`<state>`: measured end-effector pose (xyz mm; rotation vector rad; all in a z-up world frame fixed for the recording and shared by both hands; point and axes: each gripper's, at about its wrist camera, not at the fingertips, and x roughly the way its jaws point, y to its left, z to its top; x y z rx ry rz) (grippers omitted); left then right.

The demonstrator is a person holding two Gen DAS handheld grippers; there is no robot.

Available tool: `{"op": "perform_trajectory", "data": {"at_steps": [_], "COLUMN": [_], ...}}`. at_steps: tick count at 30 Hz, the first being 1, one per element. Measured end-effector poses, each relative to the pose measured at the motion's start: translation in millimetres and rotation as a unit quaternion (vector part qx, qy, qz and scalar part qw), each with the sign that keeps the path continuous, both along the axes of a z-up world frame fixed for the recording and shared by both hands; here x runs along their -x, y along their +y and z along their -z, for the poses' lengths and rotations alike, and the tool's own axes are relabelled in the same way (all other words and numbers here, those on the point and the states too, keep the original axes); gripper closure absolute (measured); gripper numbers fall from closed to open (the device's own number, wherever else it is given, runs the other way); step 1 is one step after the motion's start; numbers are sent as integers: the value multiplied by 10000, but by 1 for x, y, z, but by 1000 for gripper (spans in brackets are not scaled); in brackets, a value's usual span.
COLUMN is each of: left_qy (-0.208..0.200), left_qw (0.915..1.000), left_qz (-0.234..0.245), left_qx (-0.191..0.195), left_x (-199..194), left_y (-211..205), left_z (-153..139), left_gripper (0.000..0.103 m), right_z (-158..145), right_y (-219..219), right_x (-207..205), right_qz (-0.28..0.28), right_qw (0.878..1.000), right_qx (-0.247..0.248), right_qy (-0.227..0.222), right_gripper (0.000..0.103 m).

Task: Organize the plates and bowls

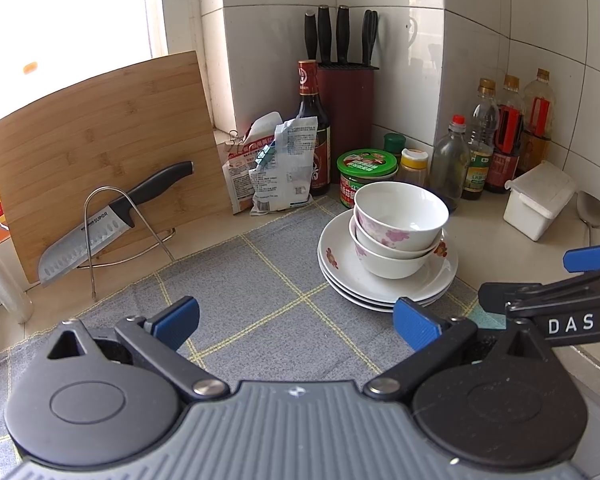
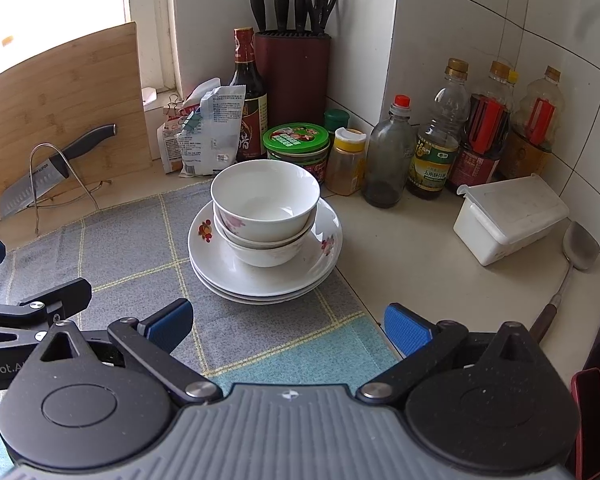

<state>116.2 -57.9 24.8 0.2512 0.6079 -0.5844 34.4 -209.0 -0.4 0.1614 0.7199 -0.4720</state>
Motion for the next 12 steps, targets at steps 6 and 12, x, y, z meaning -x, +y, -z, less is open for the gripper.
{"op": "perform_trajectory", "data": {"at_steps": [6, 12], "left_qy": [8, 11], "left_qw": [10000, 10000], "left_qz": [0, 12], "left_qx": [1, 4], "left_x": [0, -1], "left_y": [1, 2], "left_z": [0, 0], "left_gripper": [1, 1], "right_z": [0, 0], "right_y": [1, 2], "right_x": [0, 0], "right_qz": [6, 4], "right_qw": [10000, 10000], "right_qx": [2, 13], "right_qy": [6, 6], "right_gripper": [0, 0]}}
